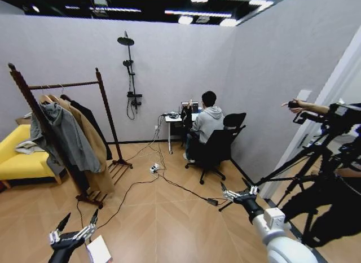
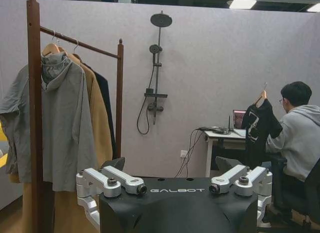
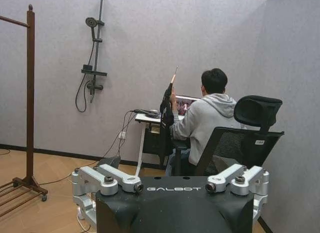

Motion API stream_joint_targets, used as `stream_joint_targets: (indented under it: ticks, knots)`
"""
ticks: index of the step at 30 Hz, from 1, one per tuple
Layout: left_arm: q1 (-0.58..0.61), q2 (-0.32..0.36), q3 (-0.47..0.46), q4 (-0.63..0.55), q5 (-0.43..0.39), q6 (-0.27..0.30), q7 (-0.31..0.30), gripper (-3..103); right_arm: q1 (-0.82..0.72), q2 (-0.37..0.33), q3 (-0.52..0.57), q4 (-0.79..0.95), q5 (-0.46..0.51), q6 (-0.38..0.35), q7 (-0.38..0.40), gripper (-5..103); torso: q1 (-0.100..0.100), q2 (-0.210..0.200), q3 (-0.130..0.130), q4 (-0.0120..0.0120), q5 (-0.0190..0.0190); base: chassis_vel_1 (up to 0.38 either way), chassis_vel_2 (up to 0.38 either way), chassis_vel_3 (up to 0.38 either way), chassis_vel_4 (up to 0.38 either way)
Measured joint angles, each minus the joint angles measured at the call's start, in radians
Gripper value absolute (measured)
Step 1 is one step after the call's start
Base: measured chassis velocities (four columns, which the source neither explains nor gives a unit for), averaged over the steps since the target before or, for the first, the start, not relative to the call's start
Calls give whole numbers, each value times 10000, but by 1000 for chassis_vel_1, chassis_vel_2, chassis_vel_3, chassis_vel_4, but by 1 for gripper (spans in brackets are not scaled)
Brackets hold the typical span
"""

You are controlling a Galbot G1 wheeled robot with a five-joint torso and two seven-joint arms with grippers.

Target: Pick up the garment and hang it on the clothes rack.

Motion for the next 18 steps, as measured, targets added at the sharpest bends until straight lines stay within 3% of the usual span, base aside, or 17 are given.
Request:
stream_joint_targets:
  ticks: [18]
  knots:
    - [0, 0, 0, 0, -1, 0, 0, 100, 46, -121, -169, -348, -314, 329, -297, 100, 0, 0, 0, 0, 0, 0, 0, 0, 0]
